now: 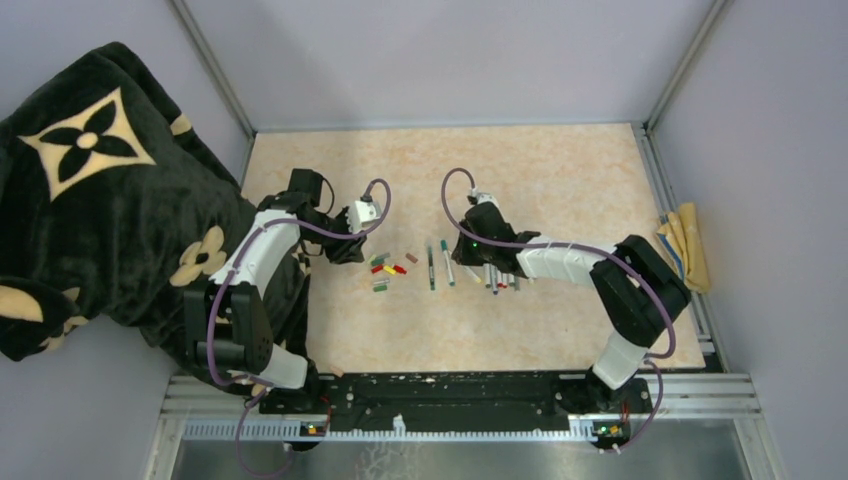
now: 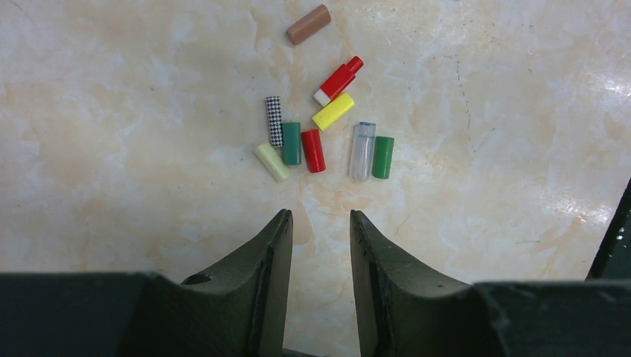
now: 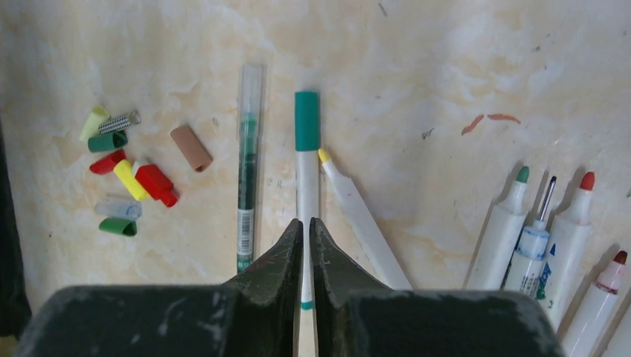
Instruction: Open the pen caps
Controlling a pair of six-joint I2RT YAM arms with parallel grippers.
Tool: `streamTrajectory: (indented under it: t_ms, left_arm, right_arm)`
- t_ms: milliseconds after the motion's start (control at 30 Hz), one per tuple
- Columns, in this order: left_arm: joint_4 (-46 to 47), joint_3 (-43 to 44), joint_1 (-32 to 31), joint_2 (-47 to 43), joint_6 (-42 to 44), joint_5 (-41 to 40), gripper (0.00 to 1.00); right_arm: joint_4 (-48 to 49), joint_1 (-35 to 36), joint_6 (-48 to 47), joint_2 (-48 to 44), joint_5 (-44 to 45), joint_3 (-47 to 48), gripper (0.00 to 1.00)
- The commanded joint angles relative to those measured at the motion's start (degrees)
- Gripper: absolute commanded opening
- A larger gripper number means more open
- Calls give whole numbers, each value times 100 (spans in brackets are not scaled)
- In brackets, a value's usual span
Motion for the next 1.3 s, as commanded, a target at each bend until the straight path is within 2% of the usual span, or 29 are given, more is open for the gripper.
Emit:
streamTrajectory:
  t_ms: [0, 467, 767, 1000, 1067, 1200, 1267]
  left_arm:
    - [-124, 208, 40, -49, 165, 167, 40]
    - [-159, 273, 40, 46, 186, 216, 40]
    - [-176, 239, 40, 19, 217, 205, 39]
    - [-230, 235, 40, 1, 236, 250, 39]
    - [-222, 251, 40, -22, 202, 272, 40]
    - [-126, 255, 44, -83, 50, 300, 47]
    - [-116, 260, 55, -129, 30, 316, 55]
  right_arm:
    - [-281, -7, -228, 230, 450, 263, 6]
    - [-288, -6, -437, -40, 734, -128, 6]
    - [-879, -19, -292, -381, 1724, -114, 5]
    - [-780, -15, -156, -613, 1876, -421, 5]
    - [-736, 39, -209, -745, 1857, -351, 11]
    - [-779, 385, -337, -641, 1884, 116, 31]
    - [-825, 551, -356, -440, 1869, 389, 40]
